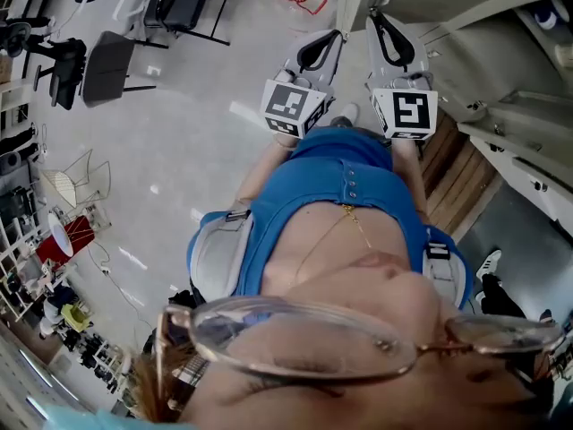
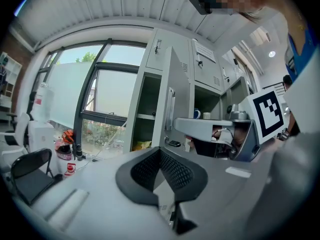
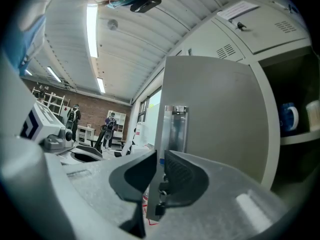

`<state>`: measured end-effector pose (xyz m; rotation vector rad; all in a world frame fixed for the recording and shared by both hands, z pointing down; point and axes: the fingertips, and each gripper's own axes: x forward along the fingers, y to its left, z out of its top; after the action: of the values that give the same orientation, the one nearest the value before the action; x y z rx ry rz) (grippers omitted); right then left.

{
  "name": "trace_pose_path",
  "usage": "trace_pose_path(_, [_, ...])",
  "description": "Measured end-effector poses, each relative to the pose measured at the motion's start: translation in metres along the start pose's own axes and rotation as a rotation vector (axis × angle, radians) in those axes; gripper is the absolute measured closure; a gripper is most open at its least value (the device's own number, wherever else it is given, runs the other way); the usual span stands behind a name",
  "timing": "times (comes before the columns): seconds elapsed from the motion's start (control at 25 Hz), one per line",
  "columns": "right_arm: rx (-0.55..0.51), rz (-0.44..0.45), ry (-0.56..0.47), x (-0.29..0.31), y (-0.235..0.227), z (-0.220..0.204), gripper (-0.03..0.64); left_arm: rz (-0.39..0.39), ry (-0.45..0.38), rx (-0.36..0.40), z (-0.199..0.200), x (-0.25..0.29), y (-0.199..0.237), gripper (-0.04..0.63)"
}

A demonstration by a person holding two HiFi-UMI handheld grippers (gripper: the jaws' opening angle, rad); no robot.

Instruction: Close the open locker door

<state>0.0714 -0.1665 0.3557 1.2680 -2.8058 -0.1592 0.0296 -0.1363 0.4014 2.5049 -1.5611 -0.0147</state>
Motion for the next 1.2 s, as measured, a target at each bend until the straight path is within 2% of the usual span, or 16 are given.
trace_pose_path(0.28, [-0.008,0.043,-0.018,0.013,0.0,0.008,0.529,0.049,0.007,-0.006,-0.003,0.001,0.007,0.595])
trace_pose_path(0.56, [-0.026,0.043,-0.003,0.024,-0.003,0.009,0.505,0.082,0.005,-0.014,-0.002,0.0,0.017,0.595])
trace_pose_path(0.72, [-0.025,0.07,-0.003,0.026,-0.003,0.007,0.513,0.095,0.003,-0.017,-0.003,-0.001,0.018,0.595])
trace_pose_path(0.88, [-0.016,0.099,-0.011,0.026,-0.007,0.006,0.555,0.115,0.005,-0.003,-0.01,-0.002,0.024,0.595])
trace_pose_path(1.2, [-0.014,0.15,-0.002,0.042,-0.011,0.01,0.563,0.14,0.002,-0.029,-0.005,0.009,0.031,0.595])
